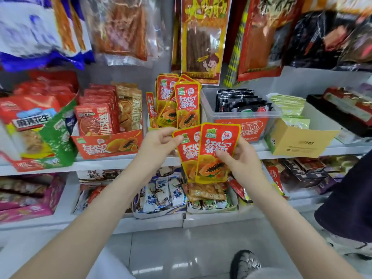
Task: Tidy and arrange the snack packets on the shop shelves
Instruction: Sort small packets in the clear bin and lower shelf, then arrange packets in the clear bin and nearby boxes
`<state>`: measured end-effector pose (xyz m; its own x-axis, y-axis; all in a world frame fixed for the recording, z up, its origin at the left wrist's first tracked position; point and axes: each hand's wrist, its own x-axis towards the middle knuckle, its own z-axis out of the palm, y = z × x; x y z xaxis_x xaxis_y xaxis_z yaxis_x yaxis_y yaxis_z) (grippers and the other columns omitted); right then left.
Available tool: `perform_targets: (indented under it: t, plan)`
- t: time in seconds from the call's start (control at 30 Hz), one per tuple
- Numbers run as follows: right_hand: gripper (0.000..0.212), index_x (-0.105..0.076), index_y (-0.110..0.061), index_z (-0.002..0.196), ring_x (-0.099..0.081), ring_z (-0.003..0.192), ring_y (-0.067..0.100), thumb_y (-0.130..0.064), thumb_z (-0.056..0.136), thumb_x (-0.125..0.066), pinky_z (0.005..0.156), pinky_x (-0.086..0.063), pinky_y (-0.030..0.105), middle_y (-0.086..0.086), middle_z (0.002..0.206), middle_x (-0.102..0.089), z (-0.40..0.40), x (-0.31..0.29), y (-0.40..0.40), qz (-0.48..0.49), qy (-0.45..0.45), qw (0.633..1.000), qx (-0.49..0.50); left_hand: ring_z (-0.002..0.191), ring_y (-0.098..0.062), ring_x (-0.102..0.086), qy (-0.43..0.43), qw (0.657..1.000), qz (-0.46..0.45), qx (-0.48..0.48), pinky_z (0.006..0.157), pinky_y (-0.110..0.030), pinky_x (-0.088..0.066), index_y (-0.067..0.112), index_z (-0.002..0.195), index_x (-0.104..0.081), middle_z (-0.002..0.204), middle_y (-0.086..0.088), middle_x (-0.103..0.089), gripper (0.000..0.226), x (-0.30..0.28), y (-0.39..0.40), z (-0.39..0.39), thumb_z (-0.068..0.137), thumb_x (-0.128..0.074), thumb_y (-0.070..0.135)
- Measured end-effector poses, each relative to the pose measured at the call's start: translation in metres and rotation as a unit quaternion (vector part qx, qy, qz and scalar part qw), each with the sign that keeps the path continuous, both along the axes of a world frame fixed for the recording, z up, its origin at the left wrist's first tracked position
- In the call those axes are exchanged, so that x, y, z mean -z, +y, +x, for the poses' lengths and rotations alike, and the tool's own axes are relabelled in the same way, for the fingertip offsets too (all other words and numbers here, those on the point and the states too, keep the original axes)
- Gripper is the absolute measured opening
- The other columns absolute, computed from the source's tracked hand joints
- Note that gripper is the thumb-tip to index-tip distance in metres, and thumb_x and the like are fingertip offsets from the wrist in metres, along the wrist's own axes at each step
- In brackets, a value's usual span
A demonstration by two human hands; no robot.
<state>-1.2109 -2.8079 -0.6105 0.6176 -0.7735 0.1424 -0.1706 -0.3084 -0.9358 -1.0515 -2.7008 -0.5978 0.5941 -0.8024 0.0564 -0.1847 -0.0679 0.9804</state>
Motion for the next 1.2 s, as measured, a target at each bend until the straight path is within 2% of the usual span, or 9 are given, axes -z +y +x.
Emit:
perform_targets:
  t: [0.17,0.33,0.47,0.57,0.7,0.87,0.97,1.1,1.2]
  plan:
    - [0.036,-0.048,-0.023,0.118,-0.059,0.106,0.01,-0.009,0.088,-0.06,0.091,-0.049,0.033,-0.003,0.114,-0.063,0.011,-0.028,-0.001,-0.081,0.015,0.992,-0.096,0.068,-0.002,-0.063,0.007,0.999,-0.039,0.026,0.063,-0.017,-0.053,0.015,0.098,-0.061,0.078,0.006,-0.07,0.011,-0.018,-0.005,0.011,0.092,-0.053,0.013]
    - [0.029,-0.048,-0.023,0.108,-0.062,0.093,0.008,-0.005,0.088,-0.059,0.075,-0.05,0.024,-0.003,0.102,-0.065,0.038,-0.068,-0.015,-0.027,-0.028,0.998,-0.048,0.072,-0.007,-0.066,0.049,0.995,-0.087,0.007,0.065,-0.015,-0.053,0.008,0.103,-0.06,0.086,-0.002,-0.069,0.015,-0.051,-0.013,0.031,0.093,-0.05,0.004]
    - [0.026,-0.049,-0.019,0.106,-0.061,0.092,0.011,-0.001,0.09,-0.055,0.072,-0.047,0.023,0.0,0.103,-0.064,0.07,-0.106,-0.055,0.022,-0.123,0.992,0.018,0.068,0.001,-0.065,-0.075,0.995,-0.032,-0.057,0.07,-0.017,-0.054,0.007,0.095,-0.062,0.089,-0.01,-0.069,0.021,-0.069,-0.022,0.072,0.089,-0.047,-0.006]
    - [0.024,-0.048,-0.016,0.107,-0.059,0.095,0.011,0.001,0.09,-0.052,0.081,-0.048,0.026,-0.001,0.104,-0.061,0.105,-0.118,-0.075,0.017,-0.145,0.989,0.032,0.085,-0.014,-0.065,-0.197,0.972,0.064,-0.111,0.084,-0.03,-0.051,0.018,0.086,-0.062,0.095,-0.007,-0.07,0.02,-0.063,-0.035,0.095,0.085,-0.055,-0.001]
    - [0.021,-0.049,-0.015,0.11,-0.058,0.105,0.019,-0.004,0.092,-0.051,0.089,-0.048,0.034,0.004,0.11,-0.06,0.139,-0.092,-0.08,-0.005,-0.074,0.997,0.013,0.106,-0.023,-0.058,-0.326,0.925,0.143,-0.136,0.093,-0.037,-0.046,0.016,0.112,-0.06,0.116,-0.005,-0.061,0.03,-0.052,-0.046,0.112,0.086,-0.055,0.002]
    - [0.027,-0.05,-0.006,0.12,-0.058,0.104,0.02,-0.009,0.093,-0.05,0.078,-0.048,0.026,0.005,0.114,-0.06,0.159,-0.083,-0.085,-0.03,-0.07,0.996,0.051,0.133,-0.026,-0.034,-0.43,0.871,0.236,-0.024,0.11,-0.034,-0.027,0.018,0.132,-0.048,0.145,-0.006,-0.036,0.058,-0.046,-0.063,0.138,0.083,-0.041,-0.013]
    - [0.03,-0.048,-0.007,0.124,-0.056,0.102,0.017,-0.009,0.094,-0.049,0.081,-0.049,0.027,0.004,0.118,-0.058,0.17,-0.085,-0.088,-0.05,-0.058,0.995,0.057,0.122,-0.029,-0.043,-0.453,0.85,0.269,-0.022,0.102,-0.035,-0.033,0.014,0.123,-0.058,0.128,-0.011,-0.05,0.043,-0.047,-0.073,0.149,0.089,-0.042,-0.005]
    - [0.016,-0.05,-0.005,0.11,-0.046,0.067,0.001,-0.007,0.094,-0.049,0.053,-0.036,0.001,-0.004,0.09,-0.053,0.162,-0.069,-0.087,-0.155,-0.002,0.983,0.097,0.104,-0.032,-0.057,-0.395,0.88,0.259,-0.054,0.082,-0.031,-0.042,0.009,0.111,-0.065,0.112,-0.015,-0.064,0.027,-0.051,-0.076,0.146,0.093,-0.045,0.011]
    - [0.019,-0.048,-0.005,0.113,-0.046,0.071,0.005,-0.006,0.094,-0.049,0.053,-0.036,0.0,-0.005,0.091,-0.05,0.161,-0.064,-0.087,-0.162,0.003,0.98,0.117,0.096,-0.027,-0.06,-0.391,0.888,0.224,-0.097,0.079,-0.03,-0.043,0.011,0.107,-0.067,0.105,-0.009,-0.068,0.023,-0.055,-0.072,0.14,0.09,-0.052,0.015]
